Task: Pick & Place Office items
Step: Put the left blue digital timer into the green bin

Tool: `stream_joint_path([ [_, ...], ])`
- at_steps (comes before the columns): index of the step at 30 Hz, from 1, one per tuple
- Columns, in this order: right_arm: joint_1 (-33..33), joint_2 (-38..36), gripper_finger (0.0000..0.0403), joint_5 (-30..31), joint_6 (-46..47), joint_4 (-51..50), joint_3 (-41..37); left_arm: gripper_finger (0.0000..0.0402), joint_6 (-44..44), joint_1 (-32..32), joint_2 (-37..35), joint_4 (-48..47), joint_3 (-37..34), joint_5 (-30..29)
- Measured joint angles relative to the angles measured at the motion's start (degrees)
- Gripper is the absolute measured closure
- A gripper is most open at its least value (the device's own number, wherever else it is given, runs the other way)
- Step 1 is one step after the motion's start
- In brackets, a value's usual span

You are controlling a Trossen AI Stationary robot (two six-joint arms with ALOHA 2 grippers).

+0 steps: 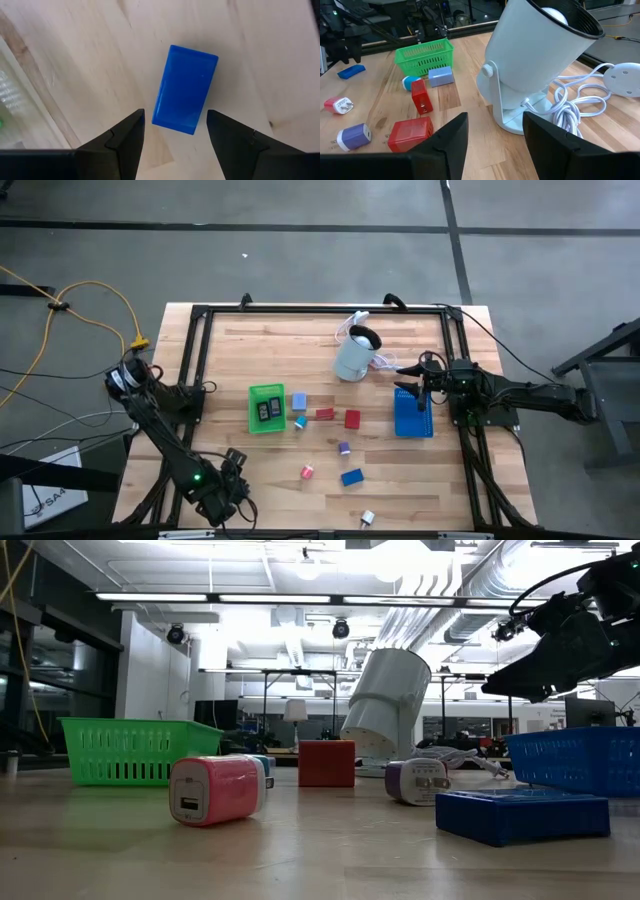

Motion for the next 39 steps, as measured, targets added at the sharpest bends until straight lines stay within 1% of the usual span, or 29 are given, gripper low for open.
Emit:
stream_joint_path([
  [7, 0.0, 0.0, 0.0227, 0.0, 0.0, 0.0, 0.0, 0.0197, 0.0, 0.0, 2.6, 0.3, -0.1, 1.7],
  [22, 0.0, 0.0, 0.0227, 0.0, 0.0, 0.0, 0.0, 0.0197, 0.1, 0.0, 2.6, 0.1, -0.1, 0.6],
  [28, 0.0, 0.0, 0.0227, 0.0, 0.0, 0.0, 0.0, 0.0197, 0.2, 0.0, 4.7, 0.1, 0.0, 1.2],
  [39, 0.0, 0.0, 0.0227, 0.0, 0.0, 0.0, 0.0, 0.0197, 0.2, 0.0, 4.8, 0.2, 0.0, 1.1],
])
